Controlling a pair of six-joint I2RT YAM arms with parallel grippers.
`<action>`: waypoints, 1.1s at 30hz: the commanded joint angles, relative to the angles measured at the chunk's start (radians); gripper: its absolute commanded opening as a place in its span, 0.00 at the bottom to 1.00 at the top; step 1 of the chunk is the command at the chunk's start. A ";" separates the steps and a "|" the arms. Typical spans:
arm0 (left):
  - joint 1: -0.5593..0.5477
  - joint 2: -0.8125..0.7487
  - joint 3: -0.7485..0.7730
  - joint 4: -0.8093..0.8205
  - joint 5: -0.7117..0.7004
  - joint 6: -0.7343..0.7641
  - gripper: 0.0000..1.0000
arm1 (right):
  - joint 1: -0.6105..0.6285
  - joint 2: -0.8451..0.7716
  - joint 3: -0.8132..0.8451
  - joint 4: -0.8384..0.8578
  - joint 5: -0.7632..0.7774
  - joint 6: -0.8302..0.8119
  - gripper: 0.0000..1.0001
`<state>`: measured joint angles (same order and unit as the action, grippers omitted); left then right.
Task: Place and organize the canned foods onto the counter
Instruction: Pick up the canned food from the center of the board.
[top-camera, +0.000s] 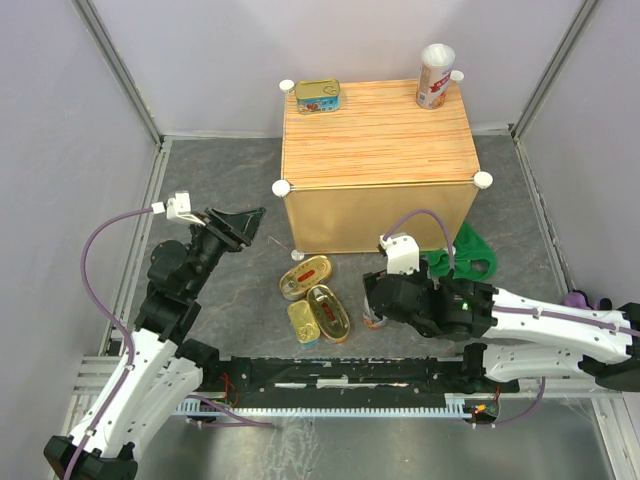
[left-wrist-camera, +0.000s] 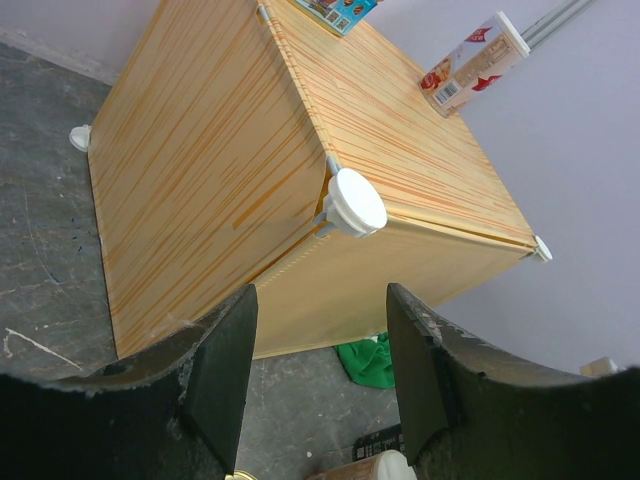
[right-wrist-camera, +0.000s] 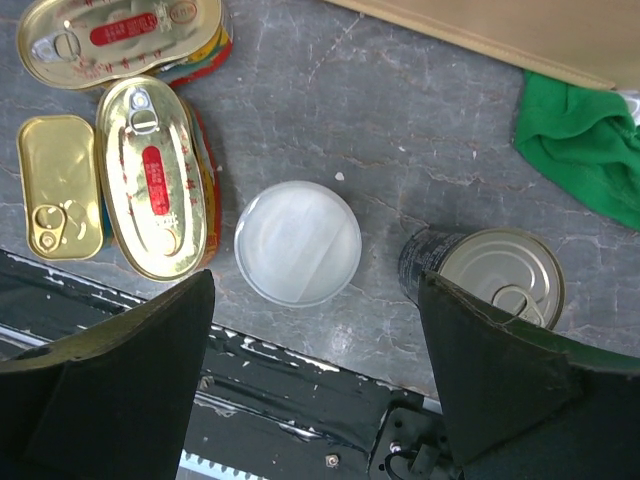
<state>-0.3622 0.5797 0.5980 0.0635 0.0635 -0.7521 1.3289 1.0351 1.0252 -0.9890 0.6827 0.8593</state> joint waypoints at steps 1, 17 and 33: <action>-0.004 -0.001 0.005 0.055 0.015 -0.030 0.61 | 0.011 -0.002 -0.025 0.033 -0.009 0.038 0.90; -0.004 0.031 0.015 0.056 0.006 -0.027 0.61 | 0.024 0.023 -0.090 0.083 -0.051 0.045 0.92; -0.013 0.102 0.016 0.085 0.015 -0.018 0.61 | 0.026 0.072 -0.156 0.149 -0.048 0.046 0.96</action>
<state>-0.3691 0.6746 0.5980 0.0853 0.0631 -0.7532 1.3468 1.1015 0.8776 -0.8803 0.6243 0.8936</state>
